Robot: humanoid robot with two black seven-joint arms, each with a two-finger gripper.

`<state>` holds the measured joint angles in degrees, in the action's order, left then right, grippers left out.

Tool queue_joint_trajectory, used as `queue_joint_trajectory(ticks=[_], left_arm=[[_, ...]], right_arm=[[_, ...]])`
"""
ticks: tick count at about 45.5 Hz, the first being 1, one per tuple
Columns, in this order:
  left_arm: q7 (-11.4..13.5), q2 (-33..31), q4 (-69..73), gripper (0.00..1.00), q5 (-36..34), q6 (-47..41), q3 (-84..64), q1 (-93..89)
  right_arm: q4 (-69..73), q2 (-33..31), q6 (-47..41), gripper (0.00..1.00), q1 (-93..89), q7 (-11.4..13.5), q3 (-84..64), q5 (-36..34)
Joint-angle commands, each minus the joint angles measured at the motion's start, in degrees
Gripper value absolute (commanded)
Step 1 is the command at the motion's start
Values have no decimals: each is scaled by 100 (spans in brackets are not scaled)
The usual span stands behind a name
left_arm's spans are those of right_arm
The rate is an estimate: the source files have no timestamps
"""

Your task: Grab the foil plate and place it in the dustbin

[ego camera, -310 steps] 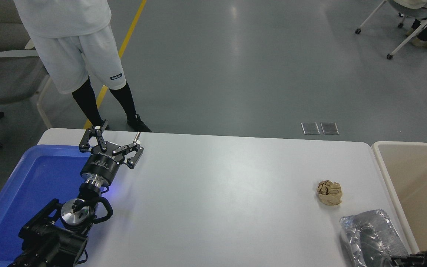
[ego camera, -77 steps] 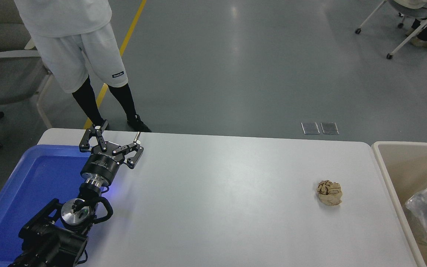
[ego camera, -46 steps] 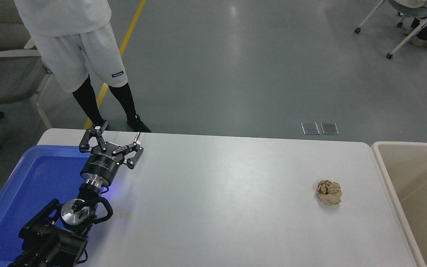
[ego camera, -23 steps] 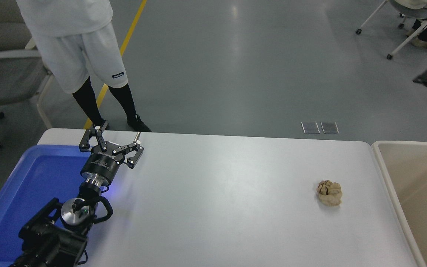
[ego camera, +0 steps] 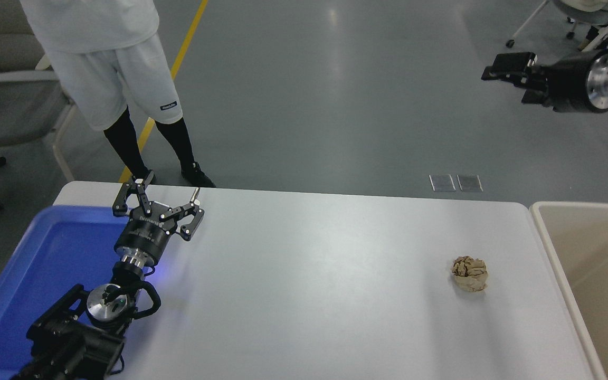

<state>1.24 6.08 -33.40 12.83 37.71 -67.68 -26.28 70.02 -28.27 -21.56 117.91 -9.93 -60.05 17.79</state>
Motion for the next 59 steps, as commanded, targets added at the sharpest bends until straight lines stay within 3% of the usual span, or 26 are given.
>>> queue_joint_trajectory(ticks=[1,13,22,33,59], left_arm=[[8,-1,0,99,9,0,0,0],[8,-1,0,99,9,0,0,0],[8,-1,0,99,9,0,0,0],[8,-1,0,99,9,0,0,0],[8,7,0,99,9,0,0,0]], right_arm=[[1110,454,-884,100,795,0,-780,-4],[1303,419,-1113,100,725,9,-1176,-21],[1786,-90,-1140,100,628,52,-1746,-74],[1892,-469,-1122,100,637,624,-2116,-109],[1892,-48,-1104,100,795,615,-1633,-83]])
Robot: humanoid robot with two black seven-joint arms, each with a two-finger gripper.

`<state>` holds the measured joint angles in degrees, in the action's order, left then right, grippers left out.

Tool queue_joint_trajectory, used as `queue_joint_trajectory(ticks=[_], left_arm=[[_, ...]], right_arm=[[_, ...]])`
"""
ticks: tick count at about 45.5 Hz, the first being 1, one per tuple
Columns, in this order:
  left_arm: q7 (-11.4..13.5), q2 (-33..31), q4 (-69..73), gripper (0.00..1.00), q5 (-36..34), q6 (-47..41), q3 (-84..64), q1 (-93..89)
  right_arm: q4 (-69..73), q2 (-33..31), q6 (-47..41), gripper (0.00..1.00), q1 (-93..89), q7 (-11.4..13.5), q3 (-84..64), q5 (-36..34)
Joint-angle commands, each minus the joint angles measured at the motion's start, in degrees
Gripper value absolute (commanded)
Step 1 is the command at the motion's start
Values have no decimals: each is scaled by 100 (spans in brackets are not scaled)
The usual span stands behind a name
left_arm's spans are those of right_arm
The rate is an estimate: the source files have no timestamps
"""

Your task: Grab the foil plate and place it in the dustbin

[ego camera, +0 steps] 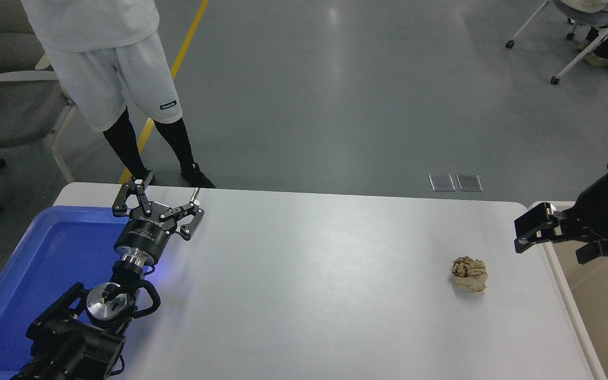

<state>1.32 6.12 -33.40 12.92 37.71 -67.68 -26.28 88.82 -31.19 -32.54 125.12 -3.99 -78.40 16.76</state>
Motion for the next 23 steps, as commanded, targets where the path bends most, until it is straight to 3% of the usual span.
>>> queue_joint_trajectory(ticks=[1,11,23], left_arm=[[0,-5,0,99,0,0,0,0],[0,-5,0,99,0,0,0,0],[0,4,0,99,0,0,0,0]], right_arm=[[13,306,-7,100,109,21,220,3],[-14,860,2,100,162,21,290,-15],[-40,878,-7,100,30,21,299,-6]])
